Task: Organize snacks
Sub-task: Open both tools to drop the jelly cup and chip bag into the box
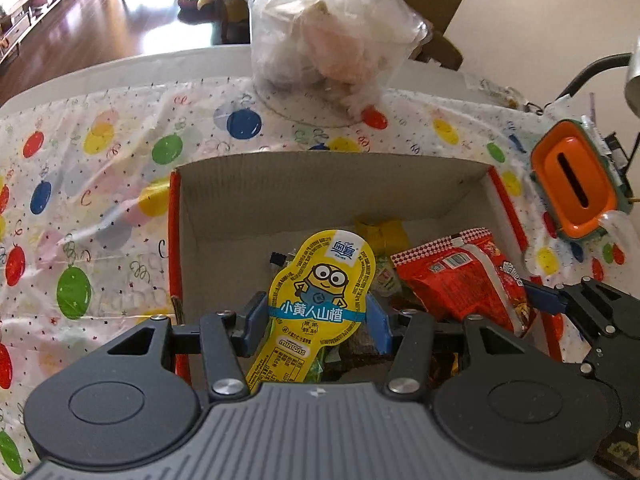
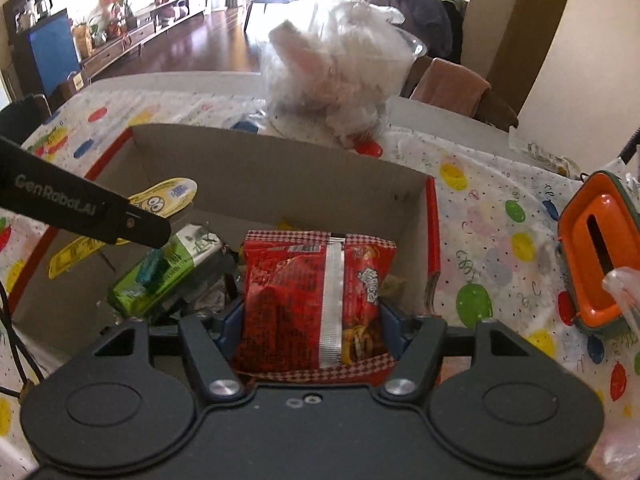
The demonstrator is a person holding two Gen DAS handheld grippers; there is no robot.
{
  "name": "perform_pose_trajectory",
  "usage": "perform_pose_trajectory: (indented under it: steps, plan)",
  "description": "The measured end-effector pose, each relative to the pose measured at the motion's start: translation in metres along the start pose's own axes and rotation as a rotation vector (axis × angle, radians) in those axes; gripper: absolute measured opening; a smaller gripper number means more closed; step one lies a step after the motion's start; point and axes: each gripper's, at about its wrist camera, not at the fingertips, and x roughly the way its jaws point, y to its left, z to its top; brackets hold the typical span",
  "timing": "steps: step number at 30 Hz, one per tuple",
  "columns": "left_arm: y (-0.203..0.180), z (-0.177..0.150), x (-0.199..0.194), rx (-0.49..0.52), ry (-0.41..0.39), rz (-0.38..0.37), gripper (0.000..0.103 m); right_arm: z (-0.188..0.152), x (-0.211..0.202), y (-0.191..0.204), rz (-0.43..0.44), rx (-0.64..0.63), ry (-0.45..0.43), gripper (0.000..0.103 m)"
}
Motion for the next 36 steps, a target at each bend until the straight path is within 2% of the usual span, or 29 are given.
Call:
perform_pose_trajectory:
  steps: [8, 17, 21, 27, 30, 35, 36]
  plan:
    - [-0.007, 0.001, 0.026, 0.028, 0.087, -0.002, 0.051, 0.003, 0.01, -0.001, 0.033, -0.021, 0.026, 0.066]
    - [-0.01, 0.0, 0.036, 0.044, 0.126, 0.014, 0.052, 0.0, 0.012, 0.002, 0.051, -0.069, 0.027, 0.069]
    - [-0.01, 0.0, 0.033, 0.038, 0.117, 0.011, 0.056, -0.001, 0.008, -0.002, 0.058, -0.054, 0.013, 0.08]
    - [-0.008, -0.006, 0.023, 0.035, 0.086, -0.006, 0.062, -0.004, -0.002, -0.006, 0.079, -0.019, -0.008, 0.083]
    - [-0.004, -0.01, 0.012, 0.033, 0.054, -0.018, 0.071, -0.007, -0.01, -0.007, 0.09, 0.013, -0.026, 0.088]
    - [-0.002, -0.02, -0.009, 0.075, 0.001, -0.047, 0.072, -0.011, -0.026, -0.005, 0.077, 0.047, -0.056, 0.09]
    - [-0.002, -0.022, -0.014, 0.087, -0.011, -0.048, 0.073, -0.013, -0.031, -0.004, 0.072, 0.057, -0.07, 0.094]
